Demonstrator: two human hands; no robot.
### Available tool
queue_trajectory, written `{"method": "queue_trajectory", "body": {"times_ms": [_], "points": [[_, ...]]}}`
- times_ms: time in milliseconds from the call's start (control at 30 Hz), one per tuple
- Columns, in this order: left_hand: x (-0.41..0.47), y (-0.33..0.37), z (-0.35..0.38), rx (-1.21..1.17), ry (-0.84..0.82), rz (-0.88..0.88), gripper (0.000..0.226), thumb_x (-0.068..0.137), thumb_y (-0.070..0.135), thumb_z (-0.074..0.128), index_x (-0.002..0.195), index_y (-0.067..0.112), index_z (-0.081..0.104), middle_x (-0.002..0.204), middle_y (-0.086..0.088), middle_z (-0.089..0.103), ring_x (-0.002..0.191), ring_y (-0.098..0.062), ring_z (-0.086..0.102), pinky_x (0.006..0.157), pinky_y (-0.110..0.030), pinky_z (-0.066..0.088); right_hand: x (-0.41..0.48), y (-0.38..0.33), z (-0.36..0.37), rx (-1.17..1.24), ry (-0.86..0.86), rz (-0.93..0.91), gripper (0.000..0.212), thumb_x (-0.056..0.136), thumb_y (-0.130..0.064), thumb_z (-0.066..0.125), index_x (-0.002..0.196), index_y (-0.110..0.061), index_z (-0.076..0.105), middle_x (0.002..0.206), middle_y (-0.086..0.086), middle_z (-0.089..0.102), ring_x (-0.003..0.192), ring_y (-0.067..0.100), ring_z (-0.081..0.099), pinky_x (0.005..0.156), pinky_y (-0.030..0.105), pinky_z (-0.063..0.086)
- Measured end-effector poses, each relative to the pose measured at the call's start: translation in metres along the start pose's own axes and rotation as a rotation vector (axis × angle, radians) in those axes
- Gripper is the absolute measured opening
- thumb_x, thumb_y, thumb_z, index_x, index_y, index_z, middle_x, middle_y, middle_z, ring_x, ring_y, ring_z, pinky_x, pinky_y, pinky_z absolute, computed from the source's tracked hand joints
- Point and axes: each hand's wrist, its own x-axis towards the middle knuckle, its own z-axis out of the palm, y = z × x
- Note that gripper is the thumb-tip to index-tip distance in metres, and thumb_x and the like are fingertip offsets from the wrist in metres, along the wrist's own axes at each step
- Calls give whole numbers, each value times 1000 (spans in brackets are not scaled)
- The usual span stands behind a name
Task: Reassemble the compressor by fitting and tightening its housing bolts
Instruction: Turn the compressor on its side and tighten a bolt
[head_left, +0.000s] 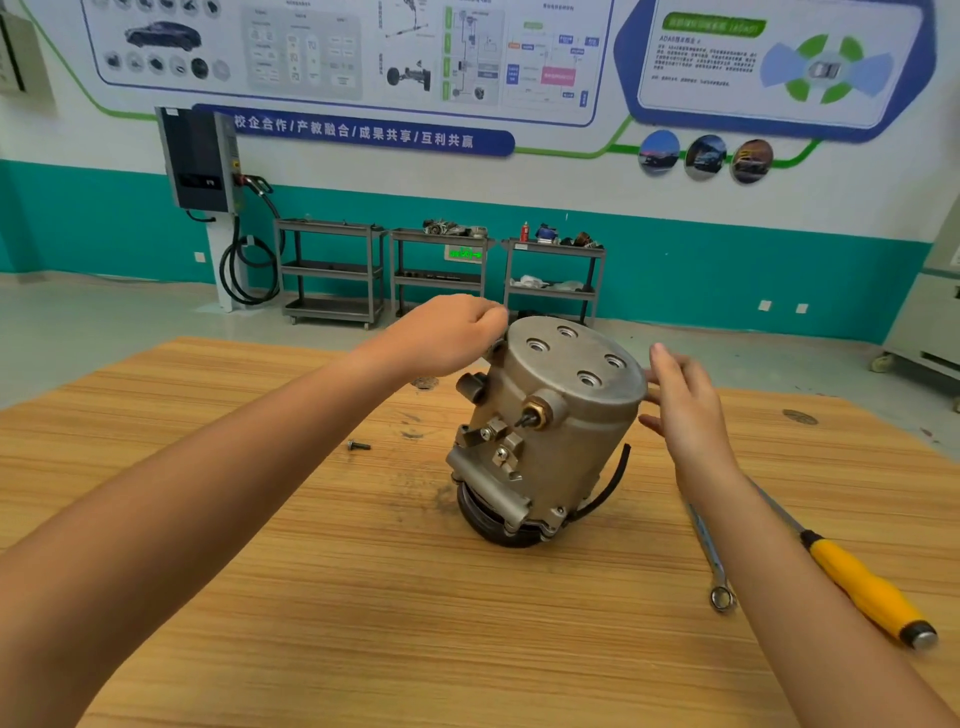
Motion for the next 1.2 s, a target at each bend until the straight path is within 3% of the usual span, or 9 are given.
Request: {"method": "queue_trajectory", "body": {"times_ms": [100,267,433,533,667,767,867,967,1200], "points": [[-7,0,4,-24,33,119,37,100,31,34,132,22,50,138,1,49,126,-12,41,98,-22,28,-20,2,-1,15,-134,-186,44,83,-56,51,123,-44,37,128,-16,40,114,0,43,79,12,37],[-18,-2,5,-91,-3,237,45,95,39,45,139,30,42,148,16,33,120,10,25,101,-19,24,-23,3,2,-109,-332,-255,81,61,-72,63,130,-48,30,137,-13,32,125,7,34,82,8,34],[-13,1,3,24,-64,357,48,91,39,53,137,30,43,142,13,43,120,9,32,91,-5,23,-6,10,-8,27,-346,-127,86,59,-65,57,138,-43,31,140,-6,38,126,13,40,88,17,40],[0,5,9,175,47,388,44,92,38,52,133,23,50,134,4,52,123,-9,44,95,-18,30,-1,20,-2,124,-146,-21,59,77,-54,59,131,-38,41,131,-1,55,120,15,51,90,29,43],[11,-1,10,242,119,308,40,92,40,51,125,18,55,116,0,64,102,-18,58,84,-35,47,-20,33,9,-48,-50,-72,25,89,-43,54,111,-36,45,110,-12,57,97,1,57,62,11,42],[9,-18,4,230,176,248,36,91,39,54,117,15,59,105,-2,67,89,-19,61,77,-37,50,-47,36,23,-170,-276,-127,52,71,-68,51,115,-40,44,114,-21,48,98,-9,49,69,3,40],[3,-31,0,208,212,228,36,90,39,56,116,15,60,101,-3,68,85,-19,62,75,-39,51,-51,41,41,-539,-289,-283,89,59,-81,48,130,-27,38,122,-15,33,106,1,37,80,17,34],[5,-33,3,218,259,250,36,90,39,56,116,14,60,101,-3,68,87,-19,62,74,-34,49,-45,40,48,-756,-184,-420,81,64,-77,48,119,-18,42,113,-8,37,91,4,39,66,19,35],[43,-30,7,197,240,224,34,91,42,54,104,11,61,90,-5,65,71,-17,56,60,-30,42,-21,40,43,-659,-189,-395,60,71,-69,48,104,-18,52,101,-8,47,85,6,44,60,12,32]]}}
